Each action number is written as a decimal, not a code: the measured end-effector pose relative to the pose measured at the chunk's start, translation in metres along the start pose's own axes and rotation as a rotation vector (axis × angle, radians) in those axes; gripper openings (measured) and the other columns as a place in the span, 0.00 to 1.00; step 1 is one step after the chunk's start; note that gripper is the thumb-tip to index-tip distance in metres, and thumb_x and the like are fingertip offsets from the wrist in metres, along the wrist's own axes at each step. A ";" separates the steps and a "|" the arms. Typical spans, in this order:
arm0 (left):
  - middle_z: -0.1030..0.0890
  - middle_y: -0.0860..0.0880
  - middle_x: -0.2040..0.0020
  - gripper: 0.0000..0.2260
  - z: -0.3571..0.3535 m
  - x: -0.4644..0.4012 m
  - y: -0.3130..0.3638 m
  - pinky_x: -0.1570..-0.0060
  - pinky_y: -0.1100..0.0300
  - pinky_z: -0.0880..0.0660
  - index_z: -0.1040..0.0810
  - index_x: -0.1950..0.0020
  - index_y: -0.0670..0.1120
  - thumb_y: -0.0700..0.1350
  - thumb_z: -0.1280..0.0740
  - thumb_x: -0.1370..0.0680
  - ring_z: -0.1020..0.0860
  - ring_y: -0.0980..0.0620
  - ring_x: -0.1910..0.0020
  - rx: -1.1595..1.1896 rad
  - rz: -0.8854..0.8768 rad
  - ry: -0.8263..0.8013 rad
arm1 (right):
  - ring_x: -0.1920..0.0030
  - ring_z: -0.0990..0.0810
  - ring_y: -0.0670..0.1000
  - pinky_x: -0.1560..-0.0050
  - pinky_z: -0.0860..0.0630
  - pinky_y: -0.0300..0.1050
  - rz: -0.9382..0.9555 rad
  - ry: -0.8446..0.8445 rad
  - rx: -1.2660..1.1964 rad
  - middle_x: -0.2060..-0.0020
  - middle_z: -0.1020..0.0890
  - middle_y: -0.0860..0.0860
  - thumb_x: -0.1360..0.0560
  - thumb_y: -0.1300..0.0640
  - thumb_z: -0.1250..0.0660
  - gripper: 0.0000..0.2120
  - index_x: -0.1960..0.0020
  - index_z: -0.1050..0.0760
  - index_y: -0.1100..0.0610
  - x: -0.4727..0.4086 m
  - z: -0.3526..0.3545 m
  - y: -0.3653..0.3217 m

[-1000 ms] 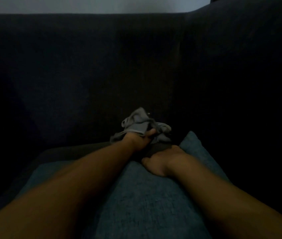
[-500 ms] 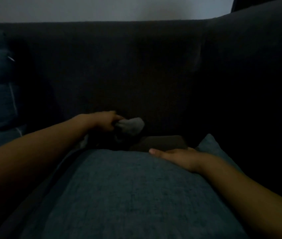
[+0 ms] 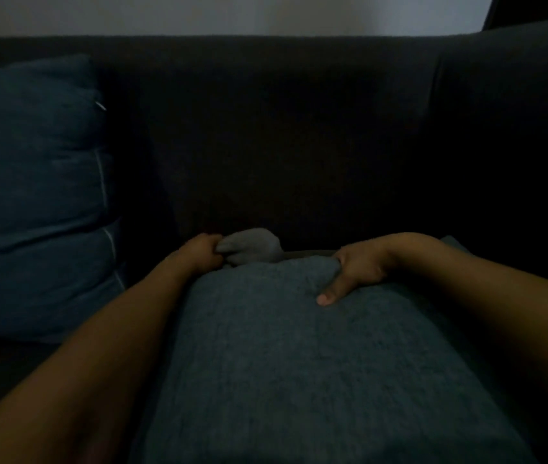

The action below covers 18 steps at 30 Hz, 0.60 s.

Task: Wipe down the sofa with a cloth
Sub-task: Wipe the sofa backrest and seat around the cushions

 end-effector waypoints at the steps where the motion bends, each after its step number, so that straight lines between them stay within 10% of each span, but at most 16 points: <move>1: 0.22 0.43 0.40 0.17 0.016 0.006 -0.008 0.42 0.47 0.25 0.24 0.40 0.53 0.53 0.38 0.27 0.22 0.43 0.44 0.054 0.022 0.115 | 0.47 0.19 0.49 0.40 0.24 0.49 0.024 0.046 -0.022 0.49 0.17 0.48 0.34 0.48 0.23 0.14 0.50 0.20 0.48 0.008 0.007 -0.006; 9: 0.36 0.39 0.32 0.25 0.153 0.090 0.014 0.37 0.40 0.35 0.40 0.25 0.57 0.49 0.41 0.23 0.35 0.33 0.34 0.045 0.187 0.558 | 0.50 0.20 0.48 0.44 0.24 0.47 0.147 0.457 -0.026 0.51 0.18 0.47 0.35 0.50 0.22 0.16 0.49 0.21 0.48 0.094 0.087 -0.064; 18: 0.27 0.38 0.35 0.23 0.154 0.127 0.028 0.38 0.46 0.29 0.32 0.32 0.44 0.51 0.37 0.25 0.27 0.38 0.40 -0.115 0.253 0.278 | 0.42 0.24 0.57 0.35 0.38 0.53 0.215 1.191 0.275 0.45 0.19 0.51 0.33 0.39 0.29 0.21 0.43 0.25 0.45 0.206 0.159 -0.117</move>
Point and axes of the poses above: each hand's wrist, its own x-axis away from the middle knuckle, its own z-axis out of the back of the hand, y = z × x, the point moved 8 cm from there along -x, towards the middle knuckle
